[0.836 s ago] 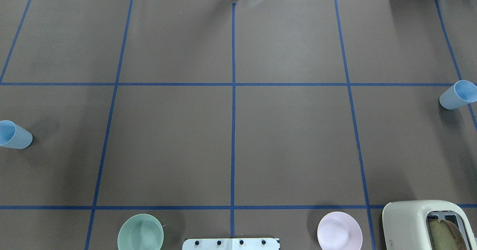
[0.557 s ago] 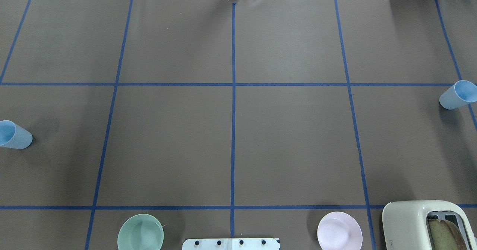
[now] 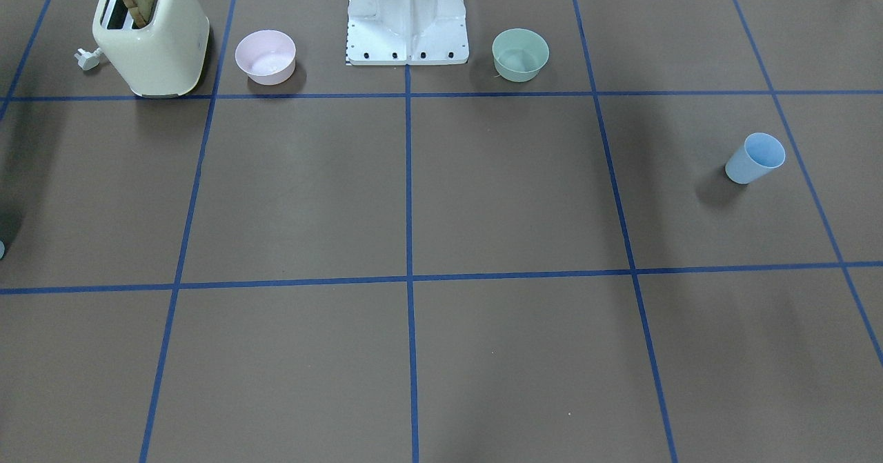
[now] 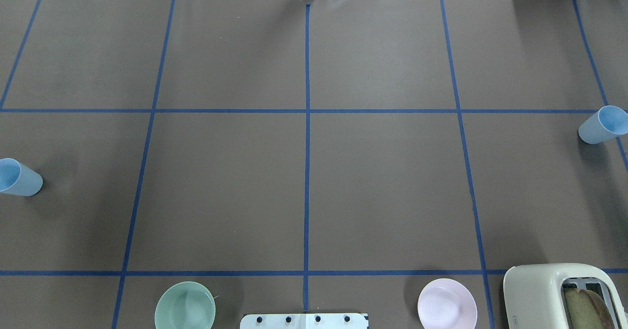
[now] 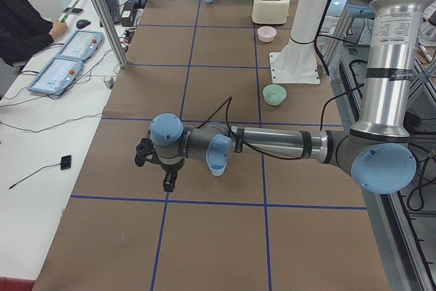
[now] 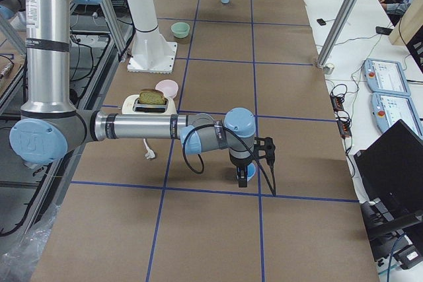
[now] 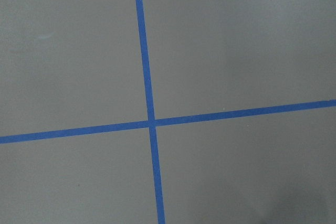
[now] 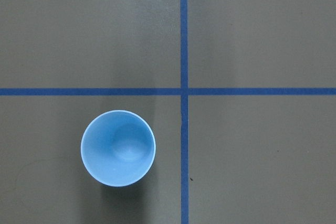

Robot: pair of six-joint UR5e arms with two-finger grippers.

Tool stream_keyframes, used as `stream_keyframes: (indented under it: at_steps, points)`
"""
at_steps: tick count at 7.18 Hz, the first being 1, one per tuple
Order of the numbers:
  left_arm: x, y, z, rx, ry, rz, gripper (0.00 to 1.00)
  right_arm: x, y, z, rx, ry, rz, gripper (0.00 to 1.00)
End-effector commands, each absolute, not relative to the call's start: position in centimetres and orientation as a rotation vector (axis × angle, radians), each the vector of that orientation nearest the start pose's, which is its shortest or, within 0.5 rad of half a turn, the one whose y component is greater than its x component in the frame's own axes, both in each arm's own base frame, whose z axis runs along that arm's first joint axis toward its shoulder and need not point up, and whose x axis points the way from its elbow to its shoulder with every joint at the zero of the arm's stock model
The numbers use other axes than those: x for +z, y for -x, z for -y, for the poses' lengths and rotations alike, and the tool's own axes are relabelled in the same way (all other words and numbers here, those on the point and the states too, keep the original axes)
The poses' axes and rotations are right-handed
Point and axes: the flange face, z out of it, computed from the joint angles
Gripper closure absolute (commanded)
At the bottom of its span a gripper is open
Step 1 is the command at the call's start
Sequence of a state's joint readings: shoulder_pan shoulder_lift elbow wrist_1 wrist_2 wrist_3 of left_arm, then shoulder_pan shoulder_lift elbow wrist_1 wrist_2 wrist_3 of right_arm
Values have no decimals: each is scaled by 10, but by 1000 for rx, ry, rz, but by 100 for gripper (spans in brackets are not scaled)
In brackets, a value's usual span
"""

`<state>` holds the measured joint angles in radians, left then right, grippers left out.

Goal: Stack blue cups with both arms
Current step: 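Lower both grippers over the light blue cups at the table edges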

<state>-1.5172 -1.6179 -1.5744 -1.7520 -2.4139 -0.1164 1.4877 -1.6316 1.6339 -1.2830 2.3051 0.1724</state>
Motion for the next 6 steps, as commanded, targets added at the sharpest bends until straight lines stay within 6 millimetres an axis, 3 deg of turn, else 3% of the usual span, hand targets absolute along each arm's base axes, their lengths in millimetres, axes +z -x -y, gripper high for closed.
stream_keyframes:
  at_steps: [1,2,3,4,6]
  points:
    - [594,25,523,-30,-138,-866,0,633,-4,492,-100,-224,776,0]
    - [590,5,516,-9,-121,-870,1,627,4,498,-112,-220,796,0]
    - [584,-7,504,-26,-100,-876,1,622,9,516,-130,-227,816,0]
    - [576,-21,481,-32,-86,-877,1,625,13,520,-139,-213,848,0]
    - [592,-43,452,-20,-78,-889,1,637,13,520,-222,-228,844,1]
